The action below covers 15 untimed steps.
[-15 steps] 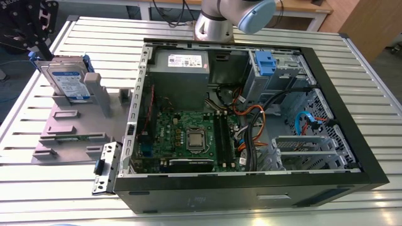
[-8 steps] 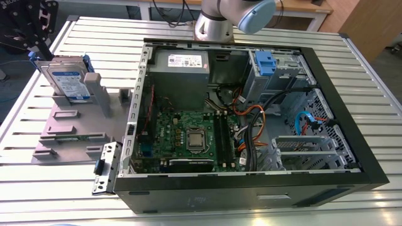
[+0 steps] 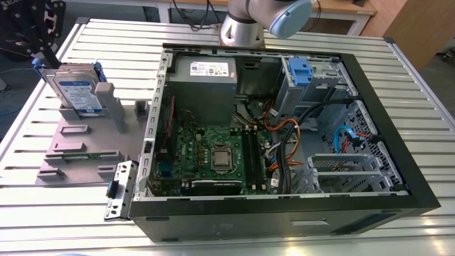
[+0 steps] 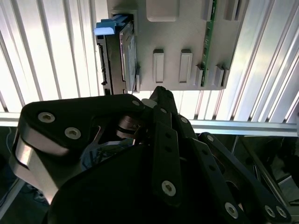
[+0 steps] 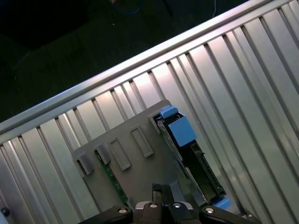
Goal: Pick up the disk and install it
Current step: 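Pick up the disk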
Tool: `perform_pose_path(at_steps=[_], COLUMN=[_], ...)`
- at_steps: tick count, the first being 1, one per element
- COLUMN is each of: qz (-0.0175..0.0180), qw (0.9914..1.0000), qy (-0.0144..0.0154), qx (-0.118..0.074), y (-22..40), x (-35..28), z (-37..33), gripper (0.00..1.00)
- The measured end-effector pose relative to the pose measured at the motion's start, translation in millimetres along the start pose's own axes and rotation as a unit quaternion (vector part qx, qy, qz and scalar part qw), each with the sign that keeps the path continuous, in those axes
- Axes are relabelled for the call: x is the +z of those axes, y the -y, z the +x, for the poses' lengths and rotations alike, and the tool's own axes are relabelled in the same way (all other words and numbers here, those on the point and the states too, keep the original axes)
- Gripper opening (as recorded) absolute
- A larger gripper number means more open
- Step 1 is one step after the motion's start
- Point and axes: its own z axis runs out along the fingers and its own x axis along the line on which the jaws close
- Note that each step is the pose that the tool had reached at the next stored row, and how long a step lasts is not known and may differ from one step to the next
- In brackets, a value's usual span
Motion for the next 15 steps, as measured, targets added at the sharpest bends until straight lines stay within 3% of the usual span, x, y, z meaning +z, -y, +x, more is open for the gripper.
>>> perform_pose_path(at_steps=[15], qz=[0.0000], qw=[0.99997], qy=[-0.0001], qx=[-0.008], y=[0.0], x=[0.0], z=[0.0], gripper=[0.11])
